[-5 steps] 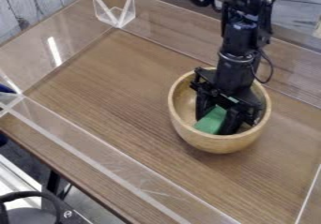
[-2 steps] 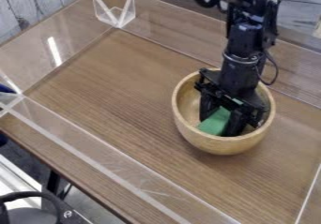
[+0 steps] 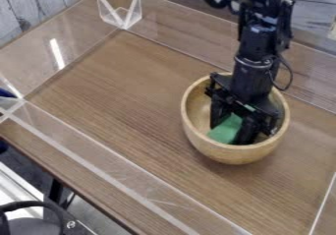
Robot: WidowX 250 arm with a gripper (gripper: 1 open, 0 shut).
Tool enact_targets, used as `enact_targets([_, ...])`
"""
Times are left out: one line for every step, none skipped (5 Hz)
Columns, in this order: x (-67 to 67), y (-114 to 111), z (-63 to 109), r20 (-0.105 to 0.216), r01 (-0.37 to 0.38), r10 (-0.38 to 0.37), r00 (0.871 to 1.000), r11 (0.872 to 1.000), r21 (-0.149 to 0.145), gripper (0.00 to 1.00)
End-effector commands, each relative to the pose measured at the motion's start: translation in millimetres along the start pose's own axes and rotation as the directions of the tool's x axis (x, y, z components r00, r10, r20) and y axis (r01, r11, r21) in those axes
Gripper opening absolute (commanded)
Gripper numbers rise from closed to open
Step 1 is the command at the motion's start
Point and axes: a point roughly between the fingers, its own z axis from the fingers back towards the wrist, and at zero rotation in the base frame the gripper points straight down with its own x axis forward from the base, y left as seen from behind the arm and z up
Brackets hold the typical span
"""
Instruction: Remove the green block from inside the brown bowl and put it on the table
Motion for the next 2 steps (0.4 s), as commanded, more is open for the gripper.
enact_targets([-7.8, -3.6, 19.1, 0.042, 0.015, -0.015, 0.999, 1.000, 0.001, 0.00])
enact_targets([-9.4, 13.2, 38.7, 0.087, -0.033, 0.033, 0.996, 0.999, 0.006, 0.00])
